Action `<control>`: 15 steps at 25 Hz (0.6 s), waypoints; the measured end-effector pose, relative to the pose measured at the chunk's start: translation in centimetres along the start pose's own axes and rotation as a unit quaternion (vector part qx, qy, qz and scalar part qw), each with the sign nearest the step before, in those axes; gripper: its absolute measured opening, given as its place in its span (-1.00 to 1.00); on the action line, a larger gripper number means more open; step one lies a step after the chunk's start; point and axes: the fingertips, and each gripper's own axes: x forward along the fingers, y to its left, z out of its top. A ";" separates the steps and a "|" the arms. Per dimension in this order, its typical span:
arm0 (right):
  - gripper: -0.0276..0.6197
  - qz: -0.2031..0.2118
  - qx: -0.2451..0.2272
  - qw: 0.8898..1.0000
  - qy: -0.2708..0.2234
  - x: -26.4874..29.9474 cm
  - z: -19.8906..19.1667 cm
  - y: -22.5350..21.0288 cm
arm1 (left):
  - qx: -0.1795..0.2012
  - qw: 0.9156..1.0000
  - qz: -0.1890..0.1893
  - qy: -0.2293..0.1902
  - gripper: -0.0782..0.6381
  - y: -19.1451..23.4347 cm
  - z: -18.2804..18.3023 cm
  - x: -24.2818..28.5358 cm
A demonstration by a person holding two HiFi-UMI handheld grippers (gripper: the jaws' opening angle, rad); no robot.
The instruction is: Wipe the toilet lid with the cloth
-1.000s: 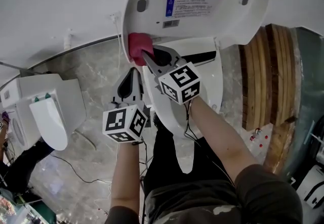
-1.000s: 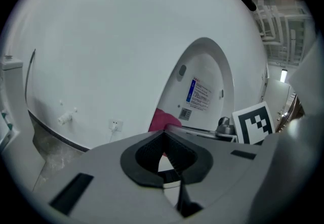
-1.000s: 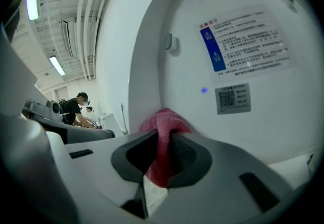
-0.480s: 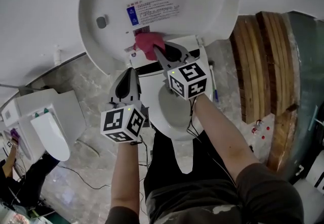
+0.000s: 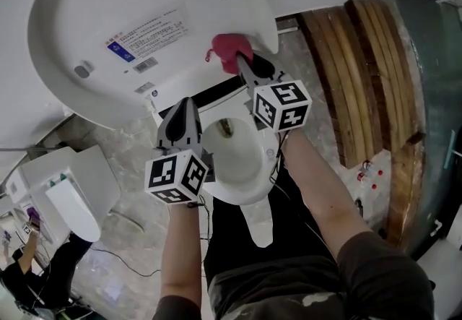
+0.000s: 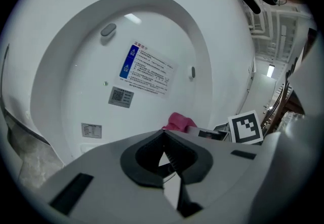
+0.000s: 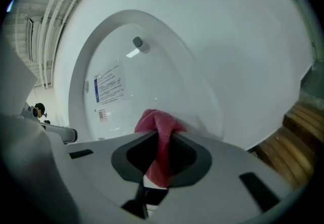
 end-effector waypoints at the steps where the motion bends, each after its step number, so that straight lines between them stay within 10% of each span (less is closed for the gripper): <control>1: -0.76 -0.005 0.006 1.000 -0.001 -0.4 0.1 -0.8 | 0.000 1.000 -0.002 0.001 -0.76 -0.6 -0.2 0.3; 15: -0.76 0.091 -0.018 0.996 0.006 -3.3 1.7 4.5 | 0.002 0.999 0.003 -0.037 -0.76 -3.6 2.5 -0.2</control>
